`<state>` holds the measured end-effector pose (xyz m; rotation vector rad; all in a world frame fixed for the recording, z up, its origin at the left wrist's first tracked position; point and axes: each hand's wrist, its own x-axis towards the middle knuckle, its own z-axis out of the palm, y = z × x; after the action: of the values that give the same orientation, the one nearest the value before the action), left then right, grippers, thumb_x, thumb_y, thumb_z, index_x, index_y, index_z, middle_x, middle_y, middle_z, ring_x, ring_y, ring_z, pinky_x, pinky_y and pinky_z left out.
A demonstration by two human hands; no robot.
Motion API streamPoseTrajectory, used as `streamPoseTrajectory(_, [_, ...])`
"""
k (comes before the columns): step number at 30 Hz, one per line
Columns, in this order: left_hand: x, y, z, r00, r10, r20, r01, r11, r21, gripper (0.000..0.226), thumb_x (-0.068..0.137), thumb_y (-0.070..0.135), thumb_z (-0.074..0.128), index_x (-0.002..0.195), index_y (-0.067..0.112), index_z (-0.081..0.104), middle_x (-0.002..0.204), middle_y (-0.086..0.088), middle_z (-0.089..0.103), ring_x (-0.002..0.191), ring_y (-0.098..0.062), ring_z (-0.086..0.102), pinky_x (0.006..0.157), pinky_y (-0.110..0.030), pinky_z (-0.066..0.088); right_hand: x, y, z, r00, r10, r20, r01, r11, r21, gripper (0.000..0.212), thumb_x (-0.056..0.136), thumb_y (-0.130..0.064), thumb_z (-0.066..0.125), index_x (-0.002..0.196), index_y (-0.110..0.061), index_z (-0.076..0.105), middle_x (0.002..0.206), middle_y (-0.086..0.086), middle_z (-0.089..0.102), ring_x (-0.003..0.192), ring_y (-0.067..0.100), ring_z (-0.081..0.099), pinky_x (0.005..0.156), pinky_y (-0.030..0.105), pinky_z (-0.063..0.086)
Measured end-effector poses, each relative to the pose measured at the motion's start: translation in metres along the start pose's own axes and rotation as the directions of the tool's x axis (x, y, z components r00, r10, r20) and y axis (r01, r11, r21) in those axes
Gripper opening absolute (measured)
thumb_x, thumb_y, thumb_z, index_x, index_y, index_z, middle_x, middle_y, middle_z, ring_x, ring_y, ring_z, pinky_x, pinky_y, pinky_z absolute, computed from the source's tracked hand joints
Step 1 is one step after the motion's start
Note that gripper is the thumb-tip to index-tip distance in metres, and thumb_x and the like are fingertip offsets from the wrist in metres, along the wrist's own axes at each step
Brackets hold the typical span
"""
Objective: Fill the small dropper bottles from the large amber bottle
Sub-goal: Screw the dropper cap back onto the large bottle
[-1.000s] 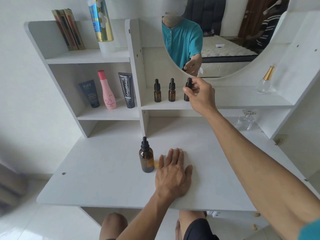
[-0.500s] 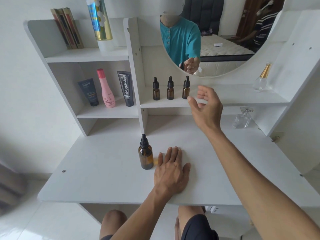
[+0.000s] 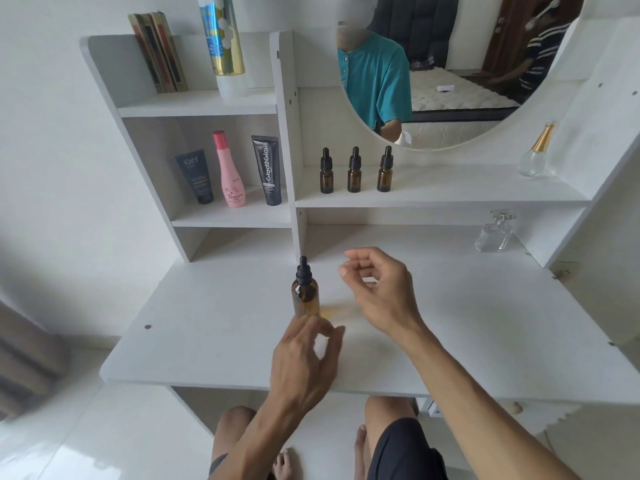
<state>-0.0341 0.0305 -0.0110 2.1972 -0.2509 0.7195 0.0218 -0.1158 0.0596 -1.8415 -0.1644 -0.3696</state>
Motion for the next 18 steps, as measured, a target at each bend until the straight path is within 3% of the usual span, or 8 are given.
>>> streamPoseTrajectory(3, [0.006, -0.010, -0.016, 0.973, -0.161, -0.166, 0.154, 0.987, -0.055, 0.023, 0.083, 0.032, 0.071, 0.078, 0.022, 0.050, 0.078, 0.012, 0.054, 0.071, -0.011, 0.055, 0.061, -0.027, 0.044, 0.002, -0.009, 0.015, 0.997, -0.005, 0.073, 0.008, 0.999, -0.038, 0.025, 0.088, -0.022, 0.075, 0.112, -0.020, 0.069, 0.095, -0.009, 0.072, 0.083, -0.002, 0.065, 0.069, 0.012, 0.052])
streamPoseTrajectory(5, [0.015, -0.018, -0.021, 0.946, -0.258, -0.194, 0.251, 0.966, -0.062, 0.029, 0.082, 0.034, 0.072, 0.088, 0.021, 0.046, 0.085, 0.009, 0.051, 0.078, -0.017, 0.055, 0.066, -0.034, 0.048, 0.005, -0.016, 0.024, 0.993, -0.008, 0.116, 0.017, 0.997, -0.074, 0.031, 0.087, -0.026, 0.075, 0.117, -0.022, 0.068, 0.101, -0.010, 0.071, 0.084, -0.005, 0.065, 0.072, 0.011, 0.051])
streamPoseTrajectory(8, [0.028, -0.028, -0.019, 0.941, -0.324, -0.098, 0.320, 0.946, -0.062, 0.051, 0.075, 0.034, 0.079, 0.111, 0.019, 0.045, 0.102, 0.005, 0.049, 0.094, -0.015, 0.053, 0.078, -0.035, 0.050, 0.009, -0.025, 0.033, 0.986, -0.018, 0.168, 0.038, 0.993, -0.116, 0.042, 0.087, -0.030, 0.076, 0.127, -0.024, 0.063, 0.110, -0.011, 0.069, 0.092, -0.004, 0.067, 0.078, 0.010, 0.051])
streamPoseTrajectory(11, [0.033, -0.031, -0.014, 0.941, -0.333, 0.063, 0.338, 0.936, -0.103, 0.070, 0.075, 0.040, 0.080, 0.131, 0.021, 0.044, 0.120, 0.007, 0.050, 0.108, -0.006, 0.052, 0.086, -0.026, 0.047, 0.011, -0.026, 0.038, 0.976, -0.028, 0.215, 0.060, 0.988, -0.144, 0.051, 0.087, -0.033, 0.076, 0.134, -0.026, 0.058, 0.124, -0.007, 0.067, 0.104, 0.004, 0.065, 0.091, 0.027, 0.056])
streamPoseTrajectory(14, [0.031, -0.032, -0.011, 0.949, -0.277, 0.148, 0.298, 0.944, -0.140, 0.060, 0.078, 0.041, 0.078, 0.127, 0.026, 0.048, 0.119, 0.010, 0.056, 0.107, 0.001, 0.055, 0.085, -0.019, 0.049, 0.006, -0.027, 0.040, 0.964, -0.017, 0.265, 0.064, 0.983, -0.169, 0.051, 0.088, -0.032, 0.076, 0.135, -0.026, 0.058, 0.128, -0.006, 0.066, 0.109, 0.004, 0.063, 0.095, 0.032, 0.056])
streamPoseTrajectory(18, [0.027, -0.027, -0.010, 0.956, -0.263, 0.132, 0.285, 0.941, -0.184, 0.044, 0.085, 0.031, 0.075, 0.122, 0.023, 0.052, 0.112, 0.011, 0.062, 0.101, 0.008, 0.056, 0.075, -0.009, 0.047, 0.003, -0.026, 0.040, 0.962, -0.039, 0.270, 0.092, 0.978, -0.189, 0.038, 0.090, -0.027, 0.073, 0.126, -0.024, 0.065, 0.116, -0.004, 0.071, 0.108, 0.006, 0.063, 0.093, 0.027, 0.056])
